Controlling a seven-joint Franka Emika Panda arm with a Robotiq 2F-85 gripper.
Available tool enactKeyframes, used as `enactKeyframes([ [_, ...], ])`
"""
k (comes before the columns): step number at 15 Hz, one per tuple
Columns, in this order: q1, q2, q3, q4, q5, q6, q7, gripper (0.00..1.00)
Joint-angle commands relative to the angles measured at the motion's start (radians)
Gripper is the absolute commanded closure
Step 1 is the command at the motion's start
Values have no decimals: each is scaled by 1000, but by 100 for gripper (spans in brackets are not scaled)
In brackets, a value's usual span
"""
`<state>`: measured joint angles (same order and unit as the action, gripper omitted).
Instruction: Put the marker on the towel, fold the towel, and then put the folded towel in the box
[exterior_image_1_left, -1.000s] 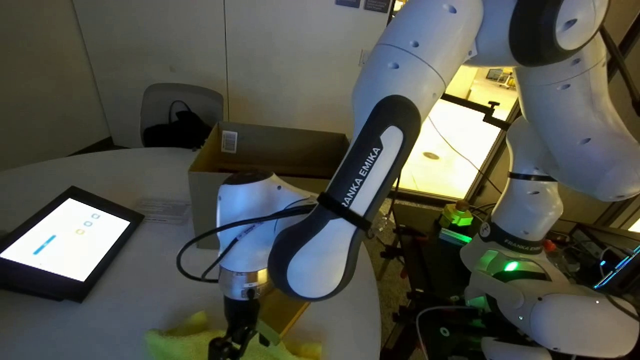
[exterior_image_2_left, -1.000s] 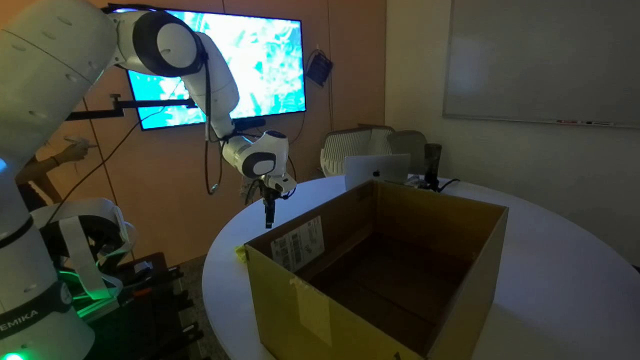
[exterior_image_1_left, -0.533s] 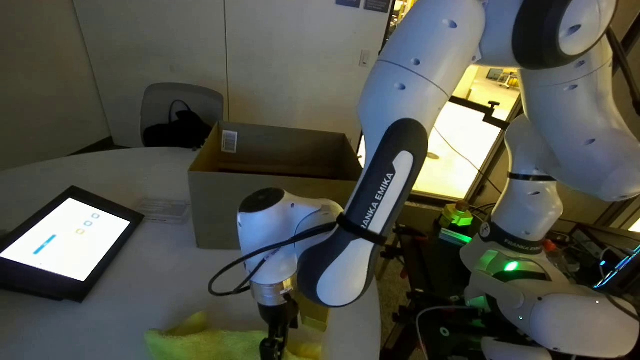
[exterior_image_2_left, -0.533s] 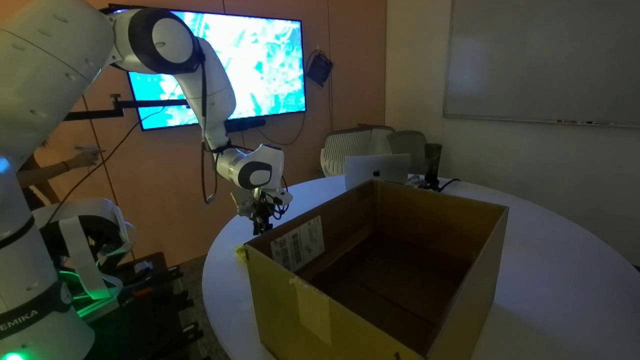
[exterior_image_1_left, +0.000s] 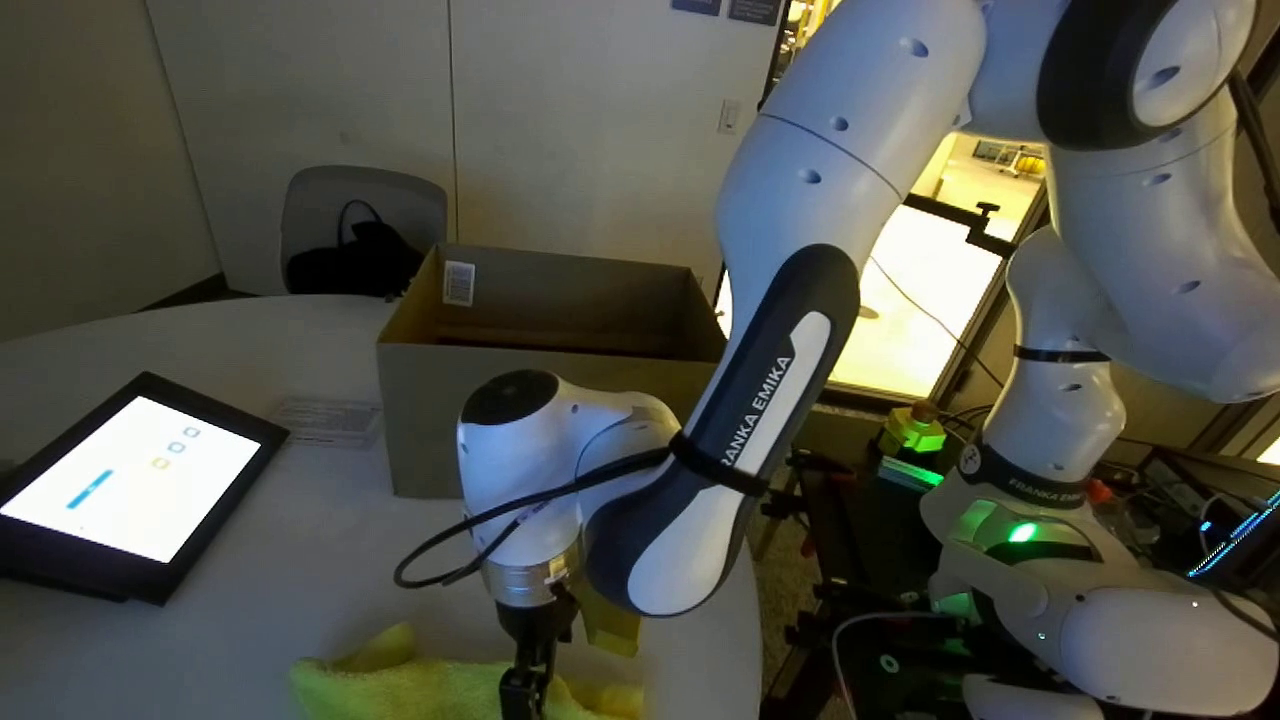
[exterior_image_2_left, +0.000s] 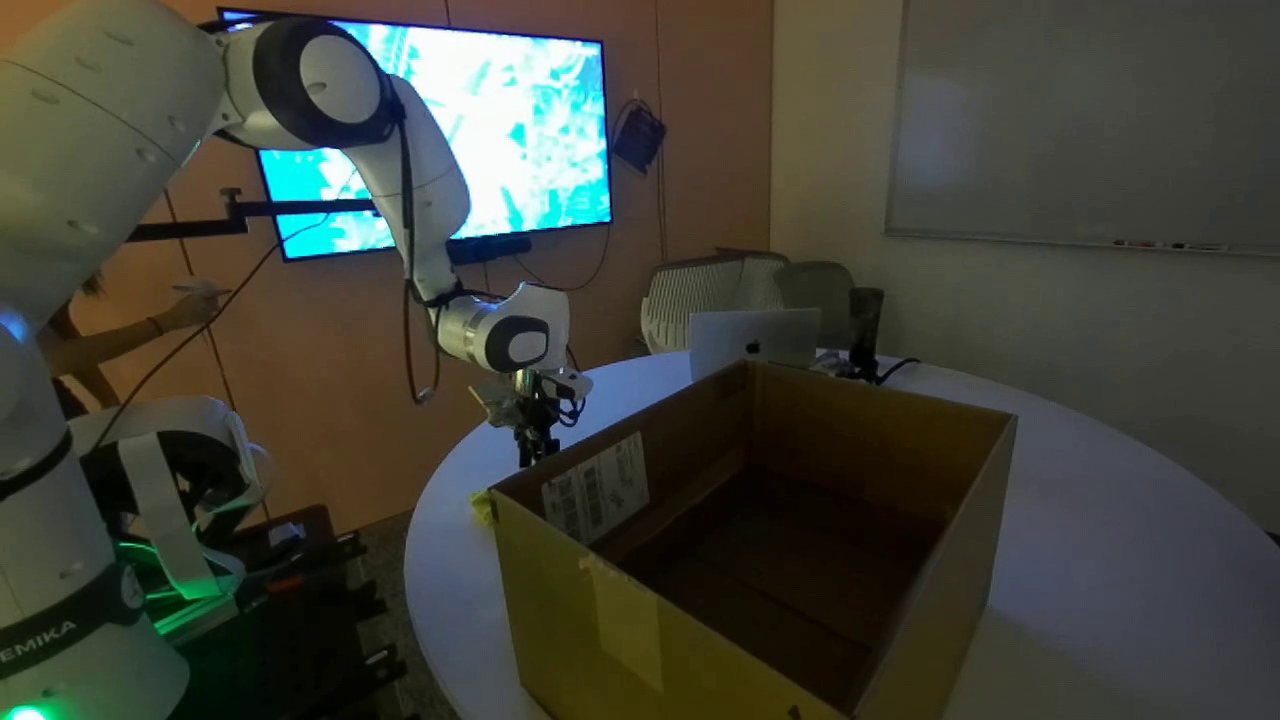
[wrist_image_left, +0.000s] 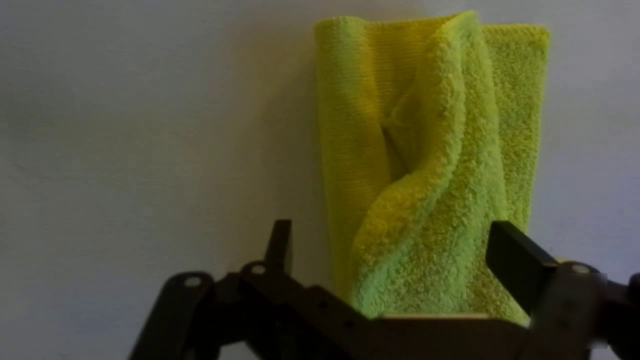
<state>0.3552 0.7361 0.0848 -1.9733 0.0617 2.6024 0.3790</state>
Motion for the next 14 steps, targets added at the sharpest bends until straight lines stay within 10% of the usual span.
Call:
enactKeyframes([
  [1,9,17,-8,49,-5,14,0,0],
  [14,20,184,-36,199,3,117,9,0],
])
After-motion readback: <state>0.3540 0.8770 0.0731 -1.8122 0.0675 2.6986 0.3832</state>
